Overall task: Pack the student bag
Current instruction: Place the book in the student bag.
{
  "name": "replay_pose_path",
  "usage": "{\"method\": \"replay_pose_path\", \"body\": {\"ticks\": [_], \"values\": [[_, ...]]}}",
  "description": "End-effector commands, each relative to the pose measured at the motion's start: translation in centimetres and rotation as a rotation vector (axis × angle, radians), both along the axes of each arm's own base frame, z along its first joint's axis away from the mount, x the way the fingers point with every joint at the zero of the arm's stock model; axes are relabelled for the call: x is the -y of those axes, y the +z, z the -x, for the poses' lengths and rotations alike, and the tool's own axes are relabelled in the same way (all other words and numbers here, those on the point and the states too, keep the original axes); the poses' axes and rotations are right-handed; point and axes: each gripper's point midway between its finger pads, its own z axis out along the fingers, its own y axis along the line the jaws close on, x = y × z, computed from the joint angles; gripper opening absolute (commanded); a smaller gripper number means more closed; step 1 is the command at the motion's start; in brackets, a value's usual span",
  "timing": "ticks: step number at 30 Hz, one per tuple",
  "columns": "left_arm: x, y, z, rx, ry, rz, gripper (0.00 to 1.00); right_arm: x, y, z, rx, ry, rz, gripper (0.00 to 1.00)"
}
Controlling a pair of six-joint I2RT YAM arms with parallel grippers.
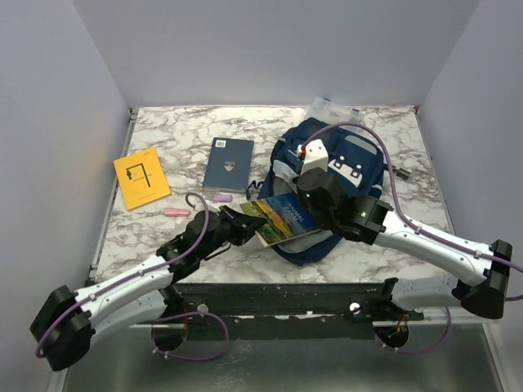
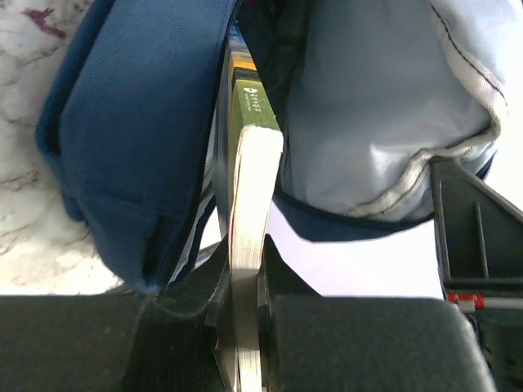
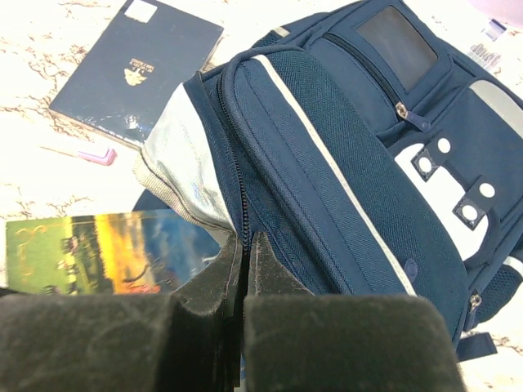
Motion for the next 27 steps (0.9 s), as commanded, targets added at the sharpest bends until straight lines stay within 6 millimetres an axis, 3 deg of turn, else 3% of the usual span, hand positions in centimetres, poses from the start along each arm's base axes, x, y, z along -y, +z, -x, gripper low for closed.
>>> {"method": "replay_pose_path", "body": {"ticks": [1,6,8,17,22,27], "values": [[1.2,7.6,-4.4,0.203,0.210,0.165,0.00,-0.9,6.1,-0.1,0.096,0.006,-0.222,0.01],[2.9,10.2,-5.6,0.291,0.277,0.180,0.00,-0.7,5.8,0.1,0.089,0.015,-0.198,0.00],[3.4,10.3,-6.2,0.283,0.289,0.177,0.00,-0.5,6.0,0.2,0.090,0.018,-0.203,0.01],[8.0,7.4,-9.1,0.179,0.283,0.179,0.00,-1.3,6.3,1.0,0.058,0.078,-0.223,0.00],[8.9,4.9,-11.8,0.177,0.405,0.150,0.00,-2.2,5.5,1.3,0.016,0.114,-0.213,0.00],[12.0,2.2,-14.0,0.144,0.446,0.161,0.00,-2.6,5.4,1.6,0.000,0.131,-0.238,0.01]]}}
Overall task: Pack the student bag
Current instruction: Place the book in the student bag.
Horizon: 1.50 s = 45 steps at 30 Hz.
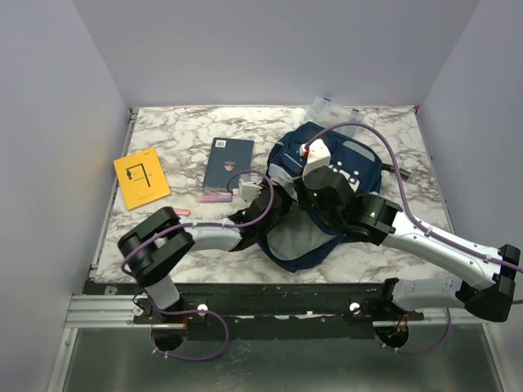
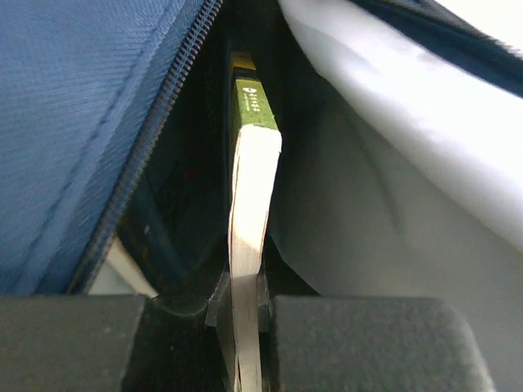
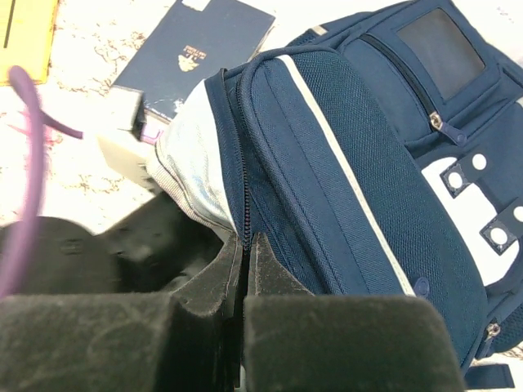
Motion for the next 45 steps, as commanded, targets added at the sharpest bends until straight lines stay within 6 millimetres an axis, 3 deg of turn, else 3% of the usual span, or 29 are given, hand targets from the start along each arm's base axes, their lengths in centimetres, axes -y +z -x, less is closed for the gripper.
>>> {"method": "replay_pose_path", "body": {"ticks": [1,6,11,15,18,21,25,29,32,33,34,36,37,38,43,45], "values": [[2.5,3.2,-3.0,0.100,0.106,0.176,0.00,-1.5,4.5,0.0,0.046,0.020,-0.176,0.01],[5.5,0.3,-4.5,0.081,0.096,0.184,0.03,-1.1,4.3,-0.4,0.058,0.000,-0.154,0.01],[6.7,-0.6,-4.5,0.056,0.069,0.178,0.25,-0.4,3.9,-0.9,0.073,-0.031,-0.124,0.01],[6.1,-1.4,-3.5,0.024,0.038,0.178,0.50,0.5,2.9,-1.2,0.069,-0.060,-0.093,0.01],[5.7,-1.8,-2.3,-0.004,0.000,0.188,0.58,1.1,2.2,-1.4,0.065,-0.076,-0.081,0.01],[5.1,-1.9,-1.1,-0.010,-0.039,0.180,0.57,1.4,1.9,-1.3,0.058,-0.079,-0.082,0.01],[4.7,-1.9,-0.2,-0.027,-0.064,0.192,0.34,1.3,1.9,-1.2,0.052,-0.074,-0.093,0.01],[7.3,-1.0,-0.7,-0.049,-0.109,0.265,0.17,0.7,1.9,-1.1,0.039,-0.055,-0.111,0.01],[8.7,0.3,-2.1,-0.026,-0.093,0.261,0.13,0.2,1.9,-1.2,0.028,-0.048,-0.111,0.01],[8.9,0.4,-2.2,-0.035,-0.100,0.236,0.15,0.2,1.9,-1.2,0.025,-0.051,-0.108,0.01],[8.9,0.3,-1.8,-0.040,-0.118,0.212,0.22,0.2,2.0,-1.2,0.023,-0.051,-0.107,0.01],[7.5,0.2,-0.4,-0.059,-0.122,0.149,0.49,0.1,2.6,-1.2,0.020,-0.046,-0.113,0.01],[6.4,-1.2,0.4,-0.110,-0.107,0.097,0.62,0.0,3.0,-1.0,0.022,-0.039,-0.125,0.01],[5.8,-1.3,0.9,-0.127,-0.107,0.079,0.67,-0.1,3.3,-1.0,0.028,-0.033,-0.136,0.01],[4.9,-2.6,1.3,-0.168,-0.128,0.072,0.65,-0.1,3.4,-1.4,0.045,-0.039,-0.144,0.01],[5.0,-3.3,1.3,-0.199,-0.126,0.089,0.56,-0.3,3.0,-1.4,0.031,-0.038,-0.126,0.01]]}}
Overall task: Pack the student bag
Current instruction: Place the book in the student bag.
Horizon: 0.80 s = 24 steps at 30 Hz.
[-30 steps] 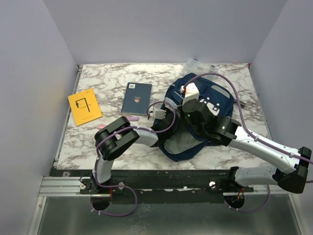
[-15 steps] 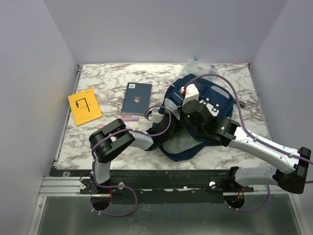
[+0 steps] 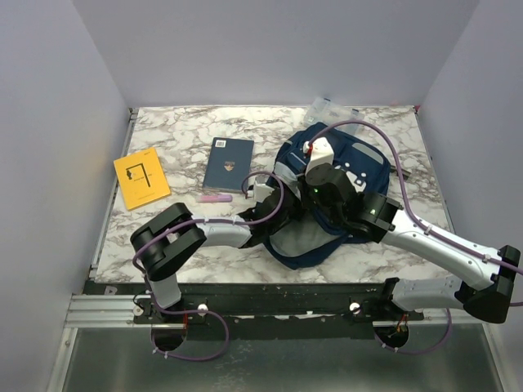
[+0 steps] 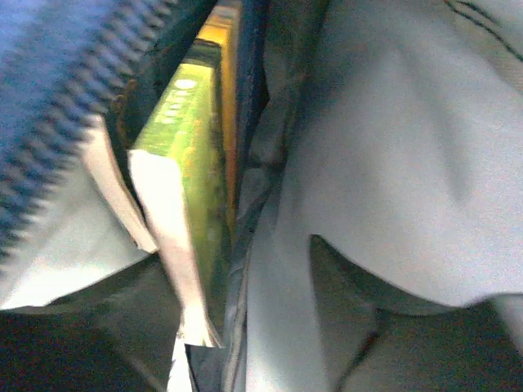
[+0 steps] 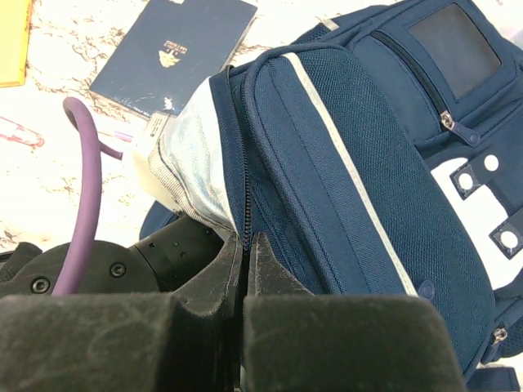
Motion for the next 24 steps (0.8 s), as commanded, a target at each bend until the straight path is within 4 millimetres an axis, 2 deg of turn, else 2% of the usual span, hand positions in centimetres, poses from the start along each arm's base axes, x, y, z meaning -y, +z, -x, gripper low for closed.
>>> {"method": "replay_pose_path", "body": {"ticks": [1,3,5,7,8,11,13,15,17,20,21,24], "values": [[0.1,-1.5,0.2,-0.079,-0.029,0.011,0.49,-1.2,3.6,-0.7,0.059,-0.008,-0.120,0.01],[1.2,-1.1,-0.7,-0.059,-0.056,0.001,0.34,-1.0,3.3,-0.7,0.058,-0.015,-0.119,0.01],[2.0,-1.3,-1.4,-0.049,-0.066,-0.049,0.30,-0.9,3.2,-0.7,0.060,-0.020,-0.124,0.01],[2.4,-1.8,-1.0,-0.084,-0.095,-0.084,0.33,-0.8,2.9,-0.8,0.057,-0.026,-0.114,0.01],[2.1,-1.8,-0.1,-0.105,-0.104,-0.071,0.40,-0.8,2.8,-0.8,0.055,-0.028,-0.108,0.01],[-1.0,-2.2,3.0,-0.133,-0.090,-0.084,0.62,-0.5,3.1,-0.8,0.057,-0.038,-0.111,0.01],[-2.6,-1.8,3.8,-0.138,-0.071,-0.074,0.65,-0.5,3.5,-0.7,0.068,-0.029,-0.129,0.01],[-2.5,-1.5,3.5,-0.135,-0.071,-0.068,0.65,-0.5,3.5,-0.8,0.072,-0.030,-0.136,0.01],[-1.4,-1.5,2.8,-0.133,-0.084,-0.064,0.62,-0.6,3.5,-0.9,0.077,-0.028,-0.142,0.01],[0.5,-2.0,1.8,-0.153,-0.115,-0.022,0.46,-0.8,3.3,-0.8,0.062,-0.023,-0.135,0.01],[0.8,-2.0,1.7,-0.147,-0.124,-0.021,0.44,-0.7,3.4,-0.7,0.056,-0.026,-0.134,0.01],[-0.4,-1.1,2.0,-0.056,-0.118,-0.095,0.47,0.2,3.0,-0.5,0.061,-0.045,-0.134,0.01]]}}
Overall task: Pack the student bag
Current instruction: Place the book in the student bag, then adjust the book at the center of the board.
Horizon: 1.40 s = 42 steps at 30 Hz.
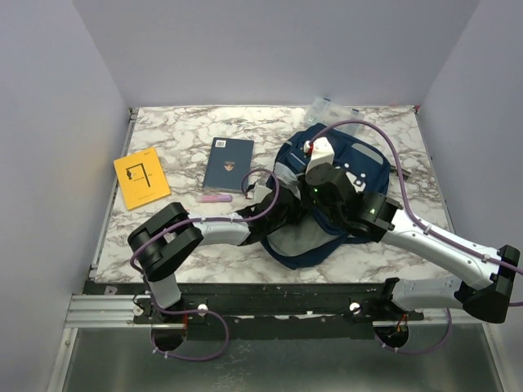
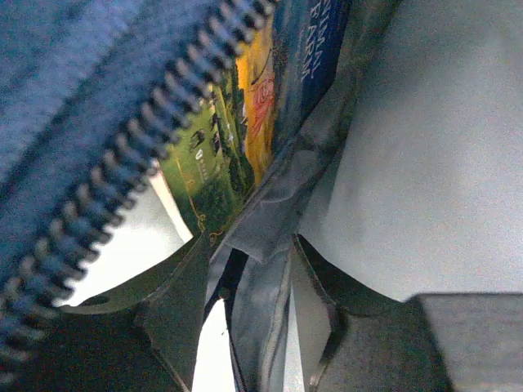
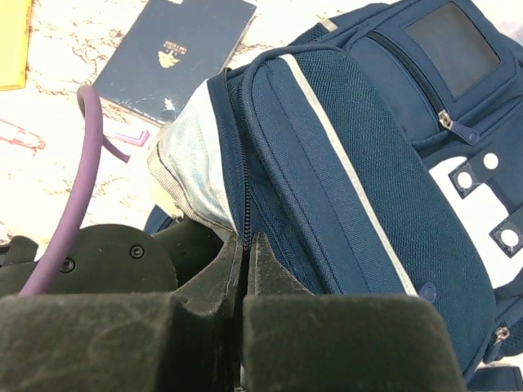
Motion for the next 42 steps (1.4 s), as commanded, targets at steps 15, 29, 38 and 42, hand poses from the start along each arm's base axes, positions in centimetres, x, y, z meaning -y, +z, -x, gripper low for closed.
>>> {"method": "replay_pose_path", "body": {"ticks": [15,29,38,42], "values": [[-11.6,3.6,10.1,0.306,-0.249,-0.352,0.69,3.5,-3.8,0.9,0.016,-0.105,-0.080,0.01],[-24.2,10.3,7.6,0.593,-0.260,-0.566,0.98,-4.0,-12.8,8.7,-0.368,0.390,-0.170,0.53],[-28.1,9.1,2.6,0.377,-0.248,-0.639,0.98,-7.7,-6.7,4.1,-0.183,0.321,-0.322,0.82],[-34.5,7.5,-0.2,0.220,0.013,-0.662,0.98,-11.0,-5.8,0.1,-0.133,0.232,-0.354,0.91]]}}
